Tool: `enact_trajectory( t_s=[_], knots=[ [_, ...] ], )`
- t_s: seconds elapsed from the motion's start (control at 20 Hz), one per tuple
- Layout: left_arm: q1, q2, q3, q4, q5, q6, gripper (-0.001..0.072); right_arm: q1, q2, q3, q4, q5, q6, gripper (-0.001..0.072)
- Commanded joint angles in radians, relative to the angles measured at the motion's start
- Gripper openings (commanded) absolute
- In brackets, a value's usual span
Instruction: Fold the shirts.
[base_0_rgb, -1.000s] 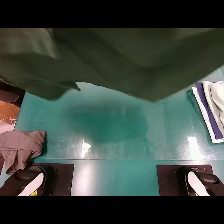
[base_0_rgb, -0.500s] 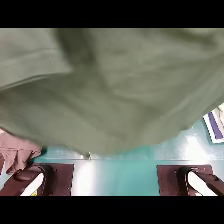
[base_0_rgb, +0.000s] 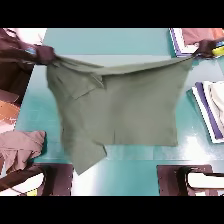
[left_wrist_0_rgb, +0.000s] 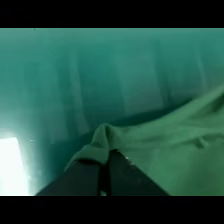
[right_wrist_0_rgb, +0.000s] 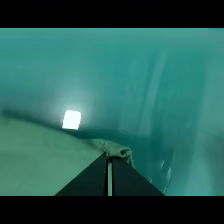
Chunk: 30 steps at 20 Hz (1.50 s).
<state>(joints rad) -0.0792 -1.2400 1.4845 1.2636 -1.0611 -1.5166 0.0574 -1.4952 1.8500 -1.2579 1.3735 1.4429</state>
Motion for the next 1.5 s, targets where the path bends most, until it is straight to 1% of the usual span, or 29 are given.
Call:
enact_trajectory(
  t_s=[0.0, 0.1, 0.2, 0.3, 0.4, 0.55, 0.65, 0.75, 0.9, 1.05, 1.1, 1.2, 1.25, 1.3, 1.35, 1.4, 1.45],
  knots=[
    [0.001, -0.194, -0.039, 0.004, 0.195, 0.051, 0.0028, 0.034, -0.191, 0.03, -0.001, -0.105, -0.002, 0.0013],
    [0.001, -0.238, -0.039, 0.005, 0.316, 0.062, 0.0028, 0.034, -0.258, 0.075, 0.0, -0.166, 0.001, 0.0013],
    [0.001, -0.254, -0.039, 0.005, 0.413, 0.103, 0.0028, 0.033, -0.307, 0.122, -0.001, -0.188, 0.001, 0.0014],
    [0.001, -0.253, -0.035, 0.005, 0.45, 0.151, 0.0028, 0.026, -0.325, 0.135, 0.0, -0.193, 0.0, 0.0014],
    [0.016, -0.253, -0.024, 0.005, 0.403, 0.229, 0.0028, 0.026, -0.324, 0.129, -0.001, -0.158, -0.006, 0.0013],
    [0.061, -0.251, -0.021, 0.001, 0.224, 0.297, 0.0027, 0.036, -0.321, 0.114, -0.002, -0.011, -0.025, 0.0013],
    [0.097, -0.251, -0.044, -0.016, 0.122, 0.33, 0.0027, 0.049, -0.296, 0.031, -0.001, 0.007, -0.031, 0.0013],
    [0.124, -0.252, -0.091, -0.048, 0.068, 0.358, 0.0028, 0.059, -0.267, -0.078, -0.001, -0.018, -0.03, 0.0013],
    [0.124, -0.252, -0.184, -0.054, 0.076, 0.373, 0.0028, 0.059, -0.222, -0.225, 0.01, -0.102, -0.022, 0.0013],
    [0.124, -0.252, -0.248, -0.07, 0.122, 0.372, 0.0029, 0.061, -0.2, -0.3, 0.011, -0.138, -0.022, 0.0014],
    [0.124, -0.252, -0.256, -0.069, 0.124, 0.365, 0.0029, 0.066, -0.2, -0.307, 0.018, -0.134, -0.022, 0.0014],
    [0.125, -0.253, -0.255, -0.068, 0.114, 0.314, 0.003, 0.068, -0.2, -0.313, 0.046, -0.135, -0.022, 0.0016],
    [0.125, -0.253, -0.255, -0.067, 0.106, 0.291, 0.0087, 0.068, -0.2, -0.311, 0.071, -0.136, -0.022, 0.002],
    [0.125, -0.253, -0.254, -0.067, 0.09, 0.285, 0.0382, 0.065, -0.2, -0.305, 0.098, -0.132, -0.022, 0.0142],
    [0.125, -0.251, -0.253, -0.066, 0.069, 0.285, 0.0605, 0.06, -0.2, -0.292, 0.111, -0.119, -0.022, 0.0395],
    [0.125, -0.246, -0.248, -0.058, 0.038, 0.285, 0.0599, 0.049, -0.2, -0.27, 0.119, -0.076, -0.021, 0.0459],
    [0.134, -0.232, -0.244, -0.052, 0.003, 0.276, 0.0599, 0.038, -0.199, -0.248, 0.119, -0.021, -0.022, 0.0455]
  ],
)
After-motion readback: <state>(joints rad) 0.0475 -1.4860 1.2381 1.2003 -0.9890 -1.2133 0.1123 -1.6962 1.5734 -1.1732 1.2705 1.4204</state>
